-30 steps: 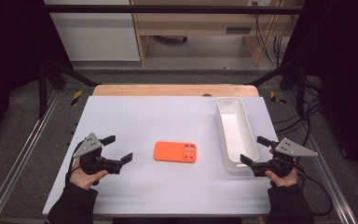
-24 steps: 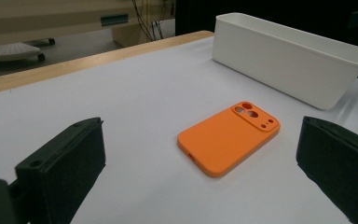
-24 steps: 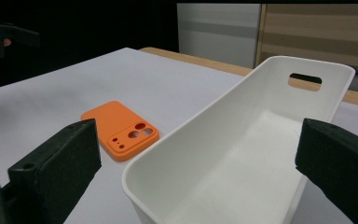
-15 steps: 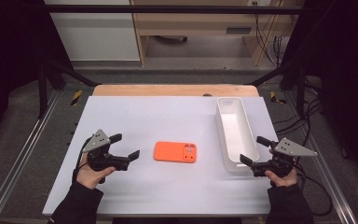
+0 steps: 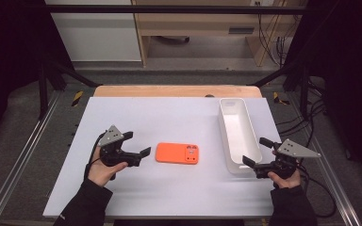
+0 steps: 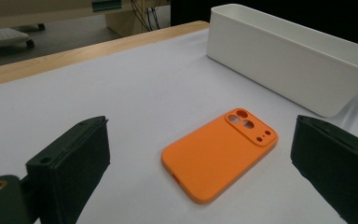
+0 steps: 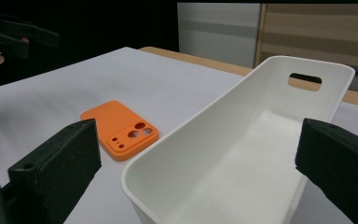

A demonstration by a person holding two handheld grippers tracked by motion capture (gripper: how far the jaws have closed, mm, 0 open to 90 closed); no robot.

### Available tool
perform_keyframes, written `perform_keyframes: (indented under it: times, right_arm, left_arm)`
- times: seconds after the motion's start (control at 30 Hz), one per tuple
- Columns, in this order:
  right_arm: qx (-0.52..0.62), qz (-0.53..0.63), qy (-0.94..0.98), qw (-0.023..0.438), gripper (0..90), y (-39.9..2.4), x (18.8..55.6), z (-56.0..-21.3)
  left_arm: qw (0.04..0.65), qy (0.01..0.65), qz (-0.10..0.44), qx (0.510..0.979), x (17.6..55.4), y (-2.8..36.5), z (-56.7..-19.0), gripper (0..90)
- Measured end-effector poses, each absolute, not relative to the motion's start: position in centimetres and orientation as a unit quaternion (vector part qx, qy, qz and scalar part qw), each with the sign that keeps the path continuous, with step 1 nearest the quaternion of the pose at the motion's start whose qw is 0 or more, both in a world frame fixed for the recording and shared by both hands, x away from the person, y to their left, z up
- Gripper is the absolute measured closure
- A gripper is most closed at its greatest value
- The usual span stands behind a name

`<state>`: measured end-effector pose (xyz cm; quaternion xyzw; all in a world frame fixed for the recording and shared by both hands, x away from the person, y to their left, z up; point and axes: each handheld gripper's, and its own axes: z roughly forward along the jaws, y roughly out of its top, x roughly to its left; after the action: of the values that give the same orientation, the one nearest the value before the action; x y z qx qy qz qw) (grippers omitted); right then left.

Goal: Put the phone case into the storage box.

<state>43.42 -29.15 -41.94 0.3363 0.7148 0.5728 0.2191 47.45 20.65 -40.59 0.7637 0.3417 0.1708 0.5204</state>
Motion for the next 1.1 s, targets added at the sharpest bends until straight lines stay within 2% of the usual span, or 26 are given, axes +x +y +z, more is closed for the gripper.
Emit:
perform_keyframes:
  times: [0.33,0.6,0.77,1.07,1.1]
  right_arm:
    - [0.336,0.574,0.714,0.218,0.3,-29.2,43.4,-41.9]
    - [0.336,0.574,0.714,0.217,0.4,-29.2,43.4,-41.9]
    - [0.335,0.574,0.715,0.216,0.4,-29.2,43.4,-41.9]
    - [0.335,0.574,0.715,0.216,0.3,-29.2,43.4,-41.9]
    - [0.335,0.574,0.715,0.216,0.3,-29.2,43.4,-41.9]
  left_arm:
    - [0.5,0.346,0.167,0.776,49.1,18.3,-41.3,5.9]
    - [0.487,0.355,0.166,0.781,50.3,17.1,-42.0,11.1]
    - [0.473,0.362,0.17,0.785,51.0,16.5,-42.3,16.9]
    - [0.449,0.381,0.169,0.79,52.3,15.6,-42.9,35.3]
    - [0.446,0.38,0.171,0.792,52.4,15.5,-43.0,35.3]
